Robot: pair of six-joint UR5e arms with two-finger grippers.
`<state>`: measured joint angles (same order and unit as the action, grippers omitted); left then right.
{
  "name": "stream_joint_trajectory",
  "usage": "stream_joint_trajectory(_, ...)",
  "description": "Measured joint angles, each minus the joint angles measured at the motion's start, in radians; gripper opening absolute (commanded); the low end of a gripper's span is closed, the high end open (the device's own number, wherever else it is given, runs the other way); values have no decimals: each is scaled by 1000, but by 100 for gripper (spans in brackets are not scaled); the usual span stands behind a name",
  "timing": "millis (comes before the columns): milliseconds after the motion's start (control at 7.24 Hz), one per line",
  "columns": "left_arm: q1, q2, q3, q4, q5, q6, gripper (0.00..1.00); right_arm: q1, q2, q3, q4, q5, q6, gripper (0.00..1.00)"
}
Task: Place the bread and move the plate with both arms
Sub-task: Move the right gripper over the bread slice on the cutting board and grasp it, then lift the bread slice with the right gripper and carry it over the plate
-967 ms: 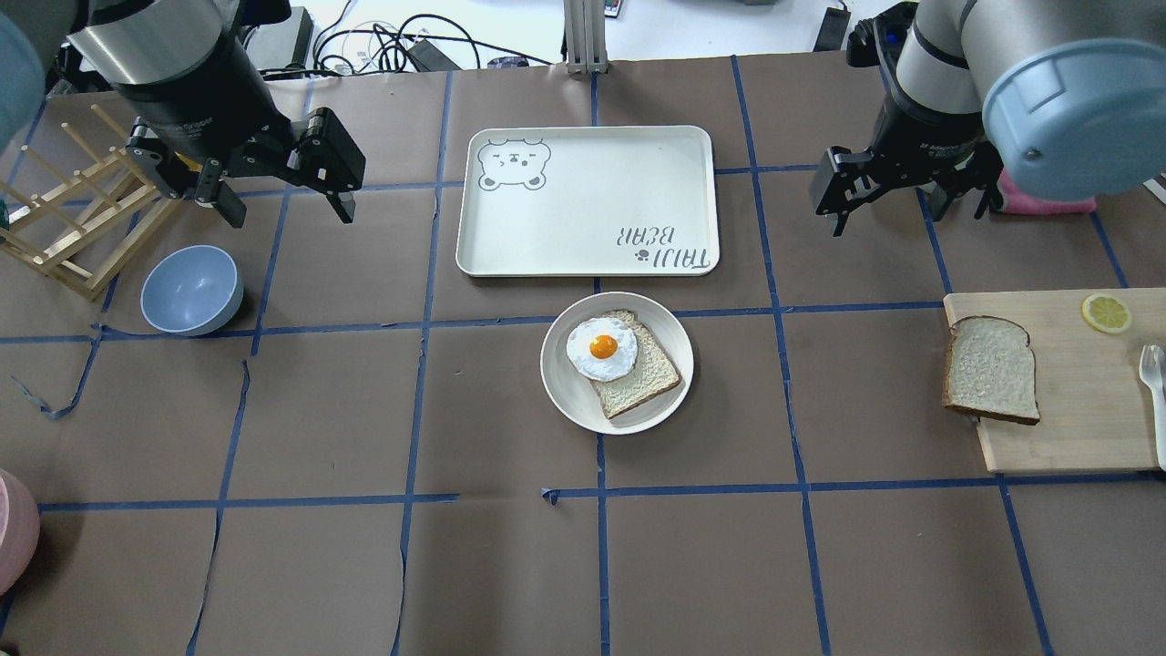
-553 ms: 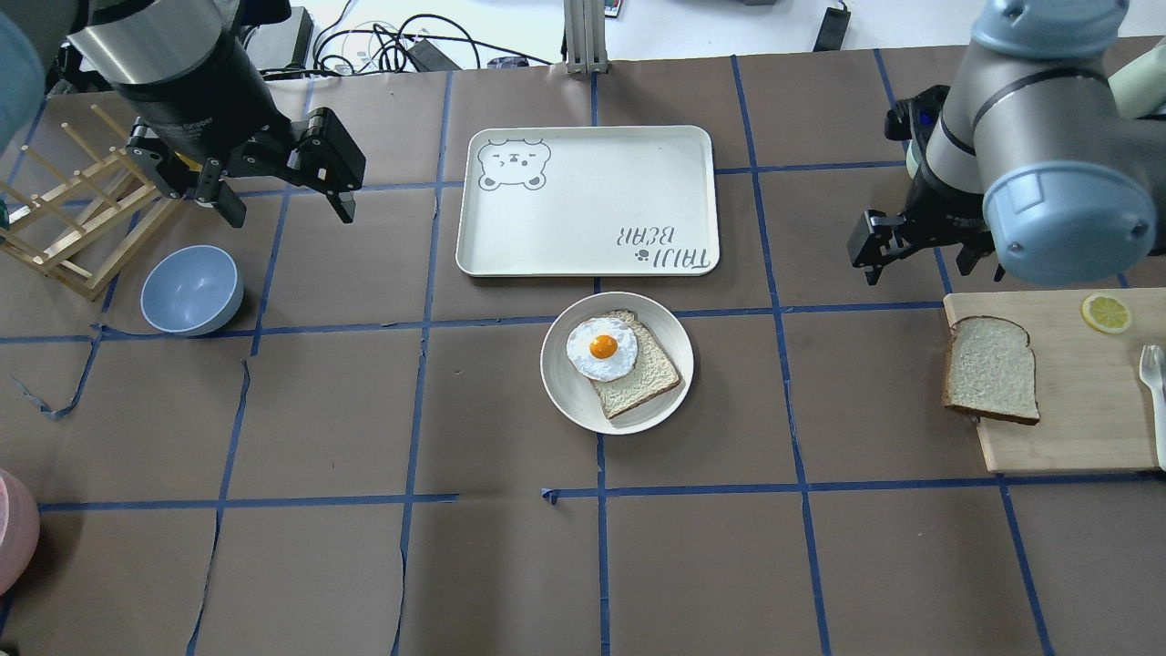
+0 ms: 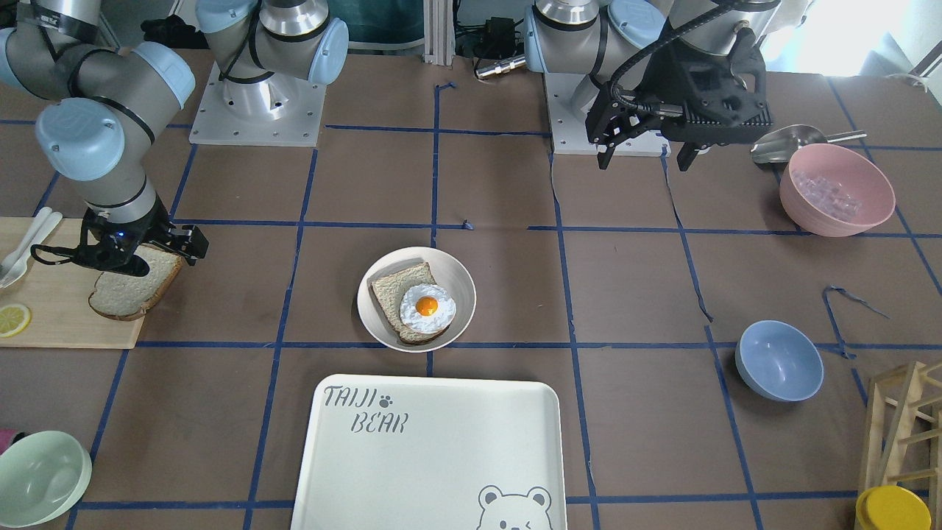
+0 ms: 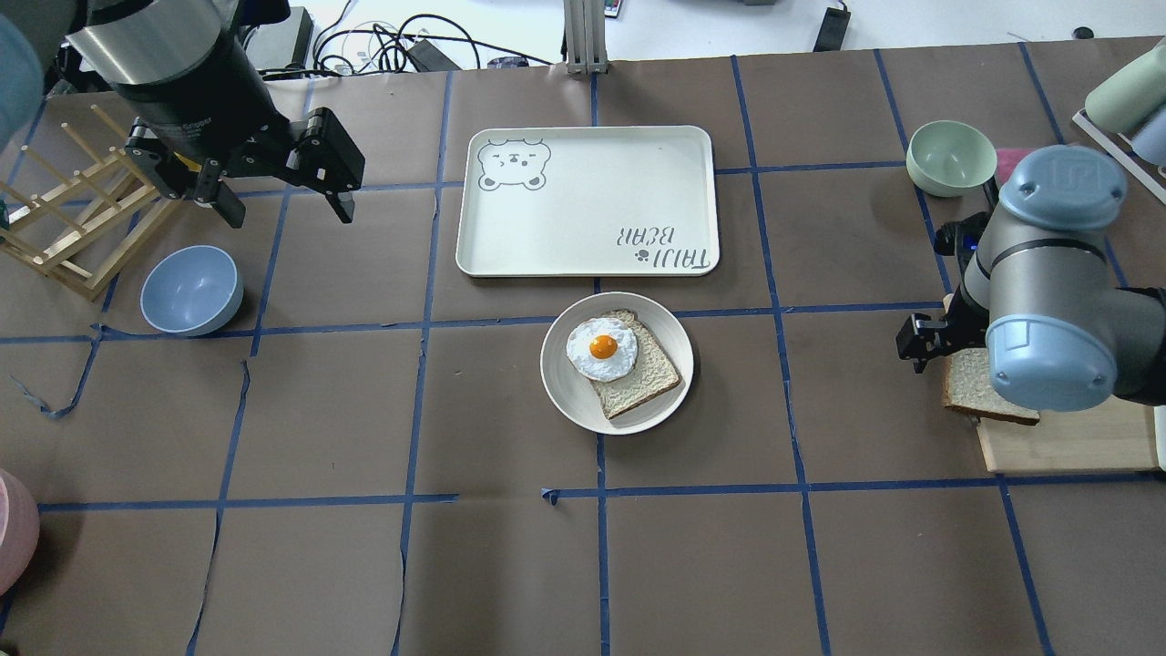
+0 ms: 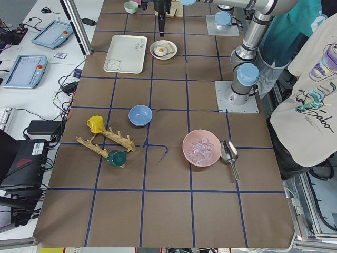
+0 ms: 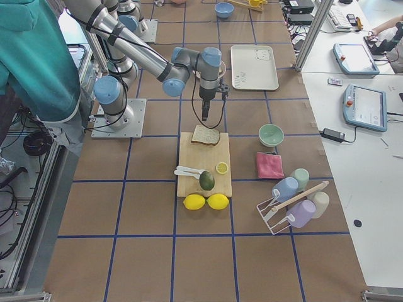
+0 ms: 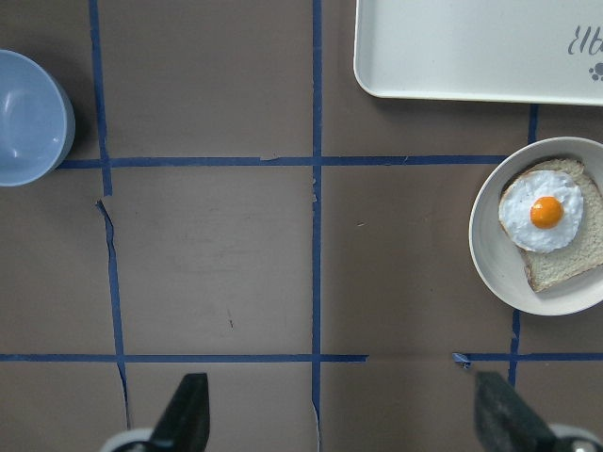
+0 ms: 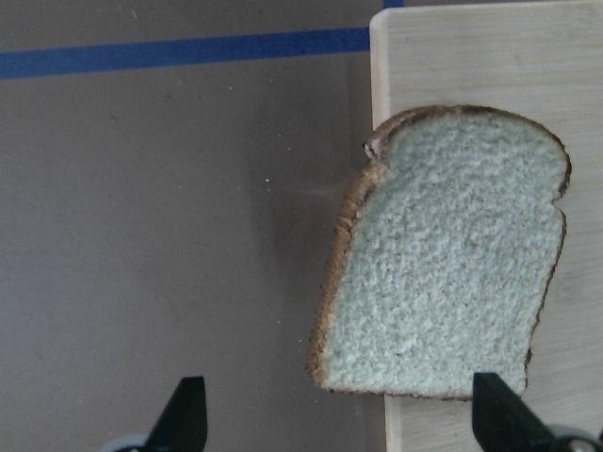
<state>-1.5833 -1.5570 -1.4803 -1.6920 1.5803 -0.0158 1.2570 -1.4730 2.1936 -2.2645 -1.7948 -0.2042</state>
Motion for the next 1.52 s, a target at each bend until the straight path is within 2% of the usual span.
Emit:
stream_joint_trajectory(414,-1,0,0,0,0,0,100,-6,67,24,-88,-41,9,100)
stream_joint_trajectory(553,-1,0,0,0,0,0,100,-7,87,19,-107,-43,12,95)
stream_joint_trajectory(691,-1,0,0,0,0,0,100,-7,112,13,-132,-46,9,86)
stream_joint_trajectory(829,-1,0,0,0,0,0,100,-7,129,7,-148,-50,1,69)
stream_joint_trajectory(967,-1,0,0,0,0,0,100,-7,137,2,-155,-54,-12,45)
stream_joint_trajectory(1382,0,0,0,0,0,0,100,-7,141,-4,-155,-55,-46,17)
stream_joint_trajectory(1520,-1,0,0,0,0,0,100,-7,141,-5,-151,-54,-49,10)
